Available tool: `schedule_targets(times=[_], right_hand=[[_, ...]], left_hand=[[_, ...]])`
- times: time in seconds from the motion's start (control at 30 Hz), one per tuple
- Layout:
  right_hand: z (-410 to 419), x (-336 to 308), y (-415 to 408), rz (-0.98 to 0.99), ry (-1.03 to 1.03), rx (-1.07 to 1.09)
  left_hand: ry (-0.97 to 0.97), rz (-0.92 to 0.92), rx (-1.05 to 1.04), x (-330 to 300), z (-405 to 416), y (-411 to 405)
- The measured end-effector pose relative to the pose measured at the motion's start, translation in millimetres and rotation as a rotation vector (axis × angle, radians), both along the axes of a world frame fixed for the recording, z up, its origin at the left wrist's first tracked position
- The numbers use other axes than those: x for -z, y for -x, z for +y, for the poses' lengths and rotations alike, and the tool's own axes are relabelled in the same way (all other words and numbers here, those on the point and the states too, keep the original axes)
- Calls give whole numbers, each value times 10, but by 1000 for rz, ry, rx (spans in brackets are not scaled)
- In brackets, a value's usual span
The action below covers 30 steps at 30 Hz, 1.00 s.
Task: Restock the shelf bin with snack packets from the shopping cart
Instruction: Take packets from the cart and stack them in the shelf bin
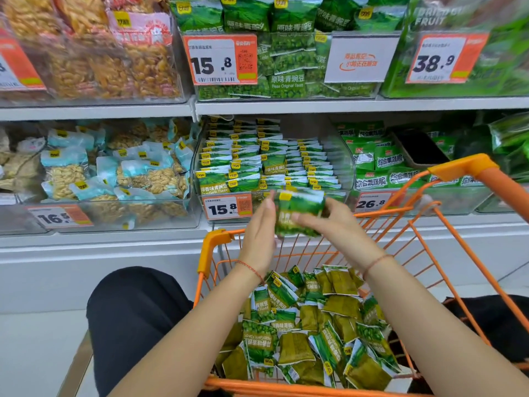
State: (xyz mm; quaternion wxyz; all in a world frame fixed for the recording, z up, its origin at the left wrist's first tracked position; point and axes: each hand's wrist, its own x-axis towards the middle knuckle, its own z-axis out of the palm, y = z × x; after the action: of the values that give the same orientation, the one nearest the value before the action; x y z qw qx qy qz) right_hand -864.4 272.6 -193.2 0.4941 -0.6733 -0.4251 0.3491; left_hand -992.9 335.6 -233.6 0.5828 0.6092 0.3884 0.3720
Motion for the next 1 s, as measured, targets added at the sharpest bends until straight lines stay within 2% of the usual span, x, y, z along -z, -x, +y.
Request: schedule_targets(times=[0.13,0.2,0.37,0.57,0.8,1.0], right_hand=[[488,-198,-195,31,-18,88],[701,-256,-268,-48,6,82],[1166,-212,-403,-226,104,86],[1458,-78,-296,-217,205,30],[1551,89,-176,-253,155,315],[1510,76,-228,-360,193,164]], left_hand=[[-475,160,-292,57,210,77],[-592,247,-341,146,272,84],[-597,399,-355,218,259,46],[-519,315,-362,185,271,47],[-480,258,-381,155,280,31],[-496,310,-335,176,262,36]])
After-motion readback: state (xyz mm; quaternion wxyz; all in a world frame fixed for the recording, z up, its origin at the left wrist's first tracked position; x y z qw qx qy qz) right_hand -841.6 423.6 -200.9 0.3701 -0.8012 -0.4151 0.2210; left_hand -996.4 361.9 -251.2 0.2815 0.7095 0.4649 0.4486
